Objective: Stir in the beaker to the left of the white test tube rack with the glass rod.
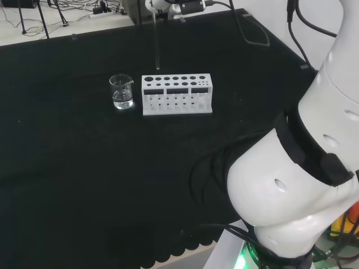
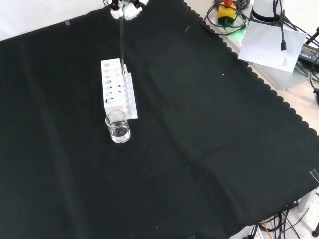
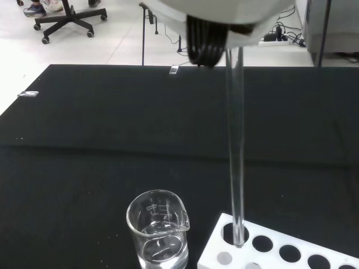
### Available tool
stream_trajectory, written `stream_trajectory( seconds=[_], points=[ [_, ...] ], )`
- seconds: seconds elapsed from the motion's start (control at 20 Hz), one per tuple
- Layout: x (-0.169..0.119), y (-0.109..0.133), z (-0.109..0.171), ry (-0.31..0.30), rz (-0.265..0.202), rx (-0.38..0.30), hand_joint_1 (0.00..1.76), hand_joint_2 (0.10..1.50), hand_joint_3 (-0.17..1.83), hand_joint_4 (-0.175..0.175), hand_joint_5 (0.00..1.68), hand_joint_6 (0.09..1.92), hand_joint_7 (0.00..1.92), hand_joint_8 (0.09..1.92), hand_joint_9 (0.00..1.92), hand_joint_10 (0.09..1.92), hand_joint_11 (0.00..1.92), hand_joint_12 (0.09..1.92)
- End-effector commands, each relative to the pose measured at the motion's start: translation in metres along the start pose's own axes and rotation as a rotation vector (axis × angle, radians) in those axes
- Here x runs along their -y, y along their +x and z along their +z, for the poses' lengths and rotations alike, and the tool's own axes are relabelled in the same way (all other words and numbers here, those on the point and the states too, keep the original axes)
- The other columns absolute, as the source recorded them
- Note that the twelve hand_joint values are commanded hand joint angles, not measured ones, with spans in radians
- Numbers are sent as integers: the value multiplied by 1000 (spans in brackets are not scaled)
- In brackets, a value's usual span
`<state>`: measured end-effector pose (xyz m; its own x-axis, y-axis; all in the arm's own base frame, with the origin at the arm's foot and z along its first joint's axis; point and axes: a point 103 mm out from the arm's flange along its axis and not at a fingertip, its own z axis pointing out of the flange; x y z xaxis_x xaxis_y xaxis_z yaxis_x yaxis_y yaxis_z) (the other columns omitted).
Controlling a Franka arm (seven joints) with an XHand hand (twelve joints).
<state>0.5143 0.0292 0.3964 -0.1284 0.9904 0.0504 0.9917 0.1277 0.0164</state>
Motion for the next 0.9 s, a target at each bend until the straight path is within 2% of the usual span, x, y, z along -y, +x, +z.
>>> stream_trajectory(
  seconds=[0.05,0.3,0.6,0.9],
  points=[
    [-2,4,-1,0,-14,-6,1312,748,596,-175,1116,634,1194,1073,1624,866,1642,750],
    [-7,13,-8,-13,-30,-19,1312,749,593,-175,1117,630,1195,1072,1625,865,1643,751],
    [-27,36,-12,-11,-88,-11,1312,750,590,-175,1119,625,1195,1071,1625,865,1643,752],
    [-54,62,2,12,-162,-24,1312,751,587,-175,1120,623,1196,1067,1626,865,1644,753]
  ],
)
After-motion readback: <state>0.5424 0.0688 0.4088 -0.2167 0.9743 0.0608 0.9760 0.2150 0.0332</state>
